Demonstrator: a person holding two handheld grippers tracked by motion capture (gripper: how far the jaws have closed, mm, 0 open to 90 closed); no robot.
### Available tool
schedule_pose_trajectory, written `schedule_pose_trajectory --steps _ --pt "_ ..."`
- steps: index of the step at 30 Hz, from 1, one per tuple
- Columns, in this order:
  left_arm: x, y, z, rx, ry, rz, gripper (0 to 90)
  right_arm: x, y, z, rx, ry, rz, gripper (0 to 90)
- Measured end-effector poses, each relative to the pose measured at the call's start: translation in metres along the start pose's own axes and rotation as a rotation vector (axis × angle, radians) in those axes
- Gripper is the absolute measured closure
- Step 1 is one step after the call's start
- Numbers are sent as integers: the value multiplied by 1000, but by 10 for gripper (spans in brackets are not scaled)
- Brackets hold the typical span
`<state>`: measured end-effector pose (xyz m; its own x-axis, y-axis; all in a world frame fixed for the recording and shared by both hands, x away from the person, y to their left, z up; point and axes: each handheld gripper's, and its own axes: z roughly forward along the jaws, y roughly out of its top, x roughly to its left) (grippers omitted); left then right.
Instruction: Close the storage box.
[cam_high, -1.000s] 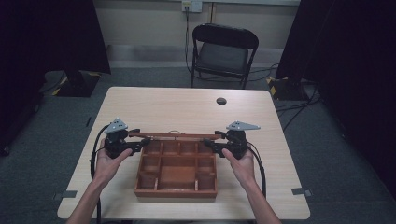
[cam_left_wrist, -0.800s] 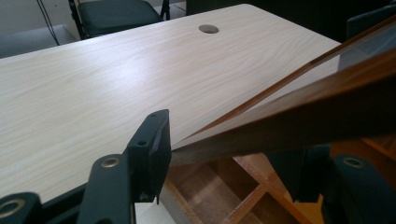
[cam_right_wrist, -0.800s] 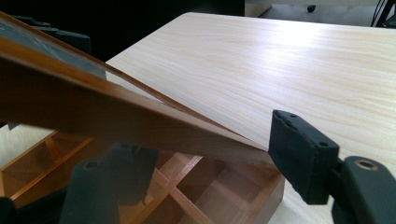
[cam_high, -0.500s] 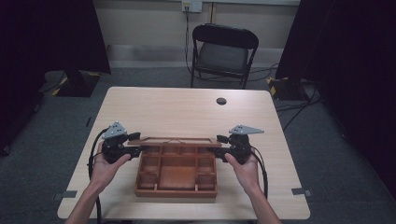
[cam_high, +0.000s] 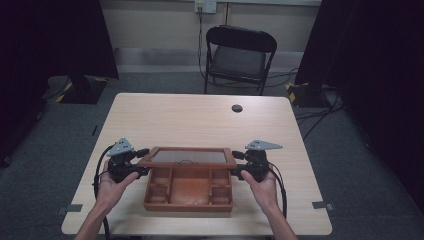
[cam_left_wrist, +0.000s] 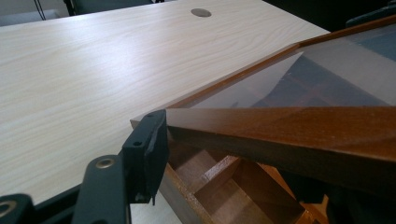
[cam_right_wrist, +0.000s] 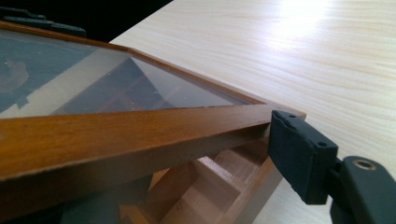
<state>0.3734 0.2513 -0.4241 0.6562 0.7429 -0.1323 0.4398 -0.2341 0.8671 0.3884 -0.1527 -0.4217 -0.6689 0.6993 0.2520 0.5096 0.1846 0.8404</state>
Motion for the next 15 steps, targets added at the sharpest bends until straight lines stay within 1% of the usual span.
schedule_pose_trajectory --steps 1,3,5,8,9,12,13,14,15 --pt "0 0 0 1 1 7 394 0 -1 0 5 1 -2 340" --pt "-1 -1 0 1 -7 -8 395 -1 -2 0 9 2 -1 343" --pt "-1 -2 0 8 -8 5 395 -1 -3 0 11 -3 0 357" --pt "-1 -3 0 12 -11 1 394 -2 -4 -1 10 -4 1 362" --pt "-1 -3 0 10 -15 -6 393 -1 -4 -1 9 -3 -2 358" --pt "-3 -6 -2 16 -13 -3 384 -1 -5 -2 14 1 -6 358" --pt "-3 -6 -3 13 -21 -8 382 -1 -6 -3 16 4 -6 358" --pt "-3 -7 -4 12 -27 -4 381 -1 -7 -3 18 4 -6 358" --pt "-3 -7 -4 13 -27 -5 381 -1 -8 -4 18 5 -6 356"
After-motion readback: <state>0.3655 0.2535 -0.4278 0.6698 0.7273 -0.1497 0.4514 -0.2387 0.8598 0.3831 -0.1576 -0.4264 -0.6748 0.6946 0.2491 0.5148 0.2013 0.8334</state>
